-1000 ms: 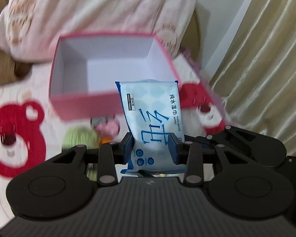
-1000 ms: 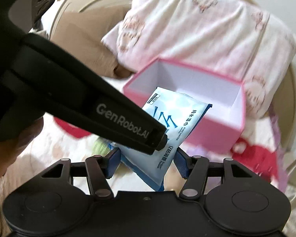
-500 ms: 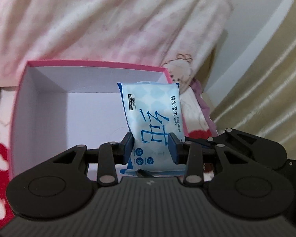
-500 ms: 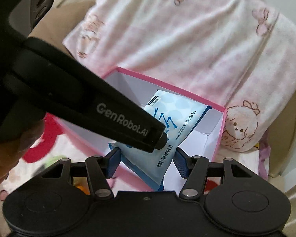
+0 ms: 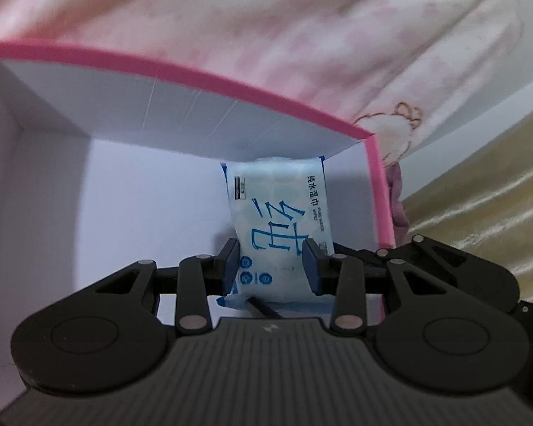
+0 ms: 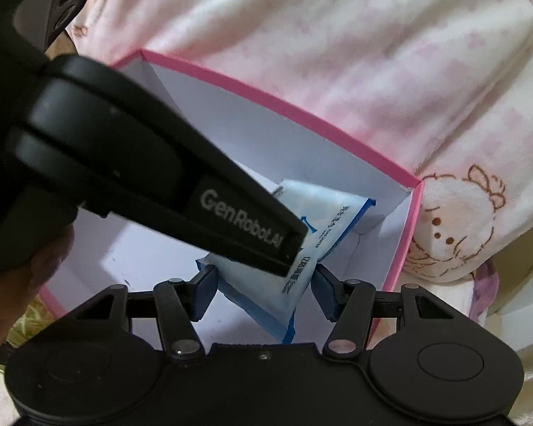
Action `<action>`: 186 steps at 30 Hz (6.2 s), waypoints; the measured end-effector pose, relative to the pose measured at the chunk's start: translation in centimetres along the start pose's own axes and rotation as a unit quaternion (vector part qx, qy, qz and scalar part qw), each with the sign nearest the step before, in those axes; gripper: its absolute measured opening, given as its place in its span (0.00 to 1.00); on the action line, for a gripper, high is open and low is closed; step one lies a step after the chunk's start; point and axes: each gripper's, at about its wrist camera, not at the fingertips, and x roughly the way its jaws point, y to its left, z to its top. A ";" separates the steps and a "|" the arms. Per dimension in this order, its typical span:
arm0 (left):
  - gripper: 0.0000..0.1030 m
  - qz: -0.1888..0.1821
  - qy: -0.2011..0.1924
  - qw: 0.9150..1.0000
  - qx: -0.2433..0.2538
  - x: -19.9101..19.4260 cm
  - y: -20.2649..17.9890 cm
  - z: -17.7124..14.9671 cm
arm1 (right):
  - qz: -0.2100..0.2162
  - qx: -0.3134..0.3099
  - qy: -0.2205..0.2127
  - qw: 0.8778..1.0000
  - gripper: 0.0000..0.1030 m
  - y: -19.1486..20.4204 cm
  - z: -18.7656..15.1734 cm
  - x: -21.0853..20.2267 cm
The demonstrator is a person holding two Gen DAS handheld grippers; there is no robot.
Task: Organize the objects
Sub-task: 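Carry the wipe pack into the pink box and open the left gripper, then move the left gripper to the green yarn ball and grasp it, then carry the yarn ball into the pink box beside the wipes and release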
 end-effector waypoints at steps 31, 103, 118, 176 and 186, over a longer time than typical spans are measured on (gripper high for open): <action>0.59 0.078 -0.008 0.980 0.181 -18.2 -8.5 -7.7 | 0.087 0.096 -0.086 0.988 0.70 1.9 -6.8 -16.0; 0.56 0.051 -0.004 0.998 0.048 -17.8 7.9 -19.5 | 0.170 0.155 -0.113 0.966 0.64 19.4 -12.4 -6.1; 0.57 0.025 -0.067 0.992 0.101 -25.8 -0.5 -18.1 | 0.140 0.112 -0.158 0.971 0.65 15.5 -9.9 -15.8; 0.45 0.006 -0.067 0.997 0.023 -1.6 3.8 -0.1 | 0.062 0.161 -0.051 0.984 0.47 -1.5 0.6 5.7; 0.51 0.051 -0.045 0.996 0.065 -4.2 2.0 -0.8 | 0.069 0.193 -0.098 0.974 0.48 0.6 -2.3 0.9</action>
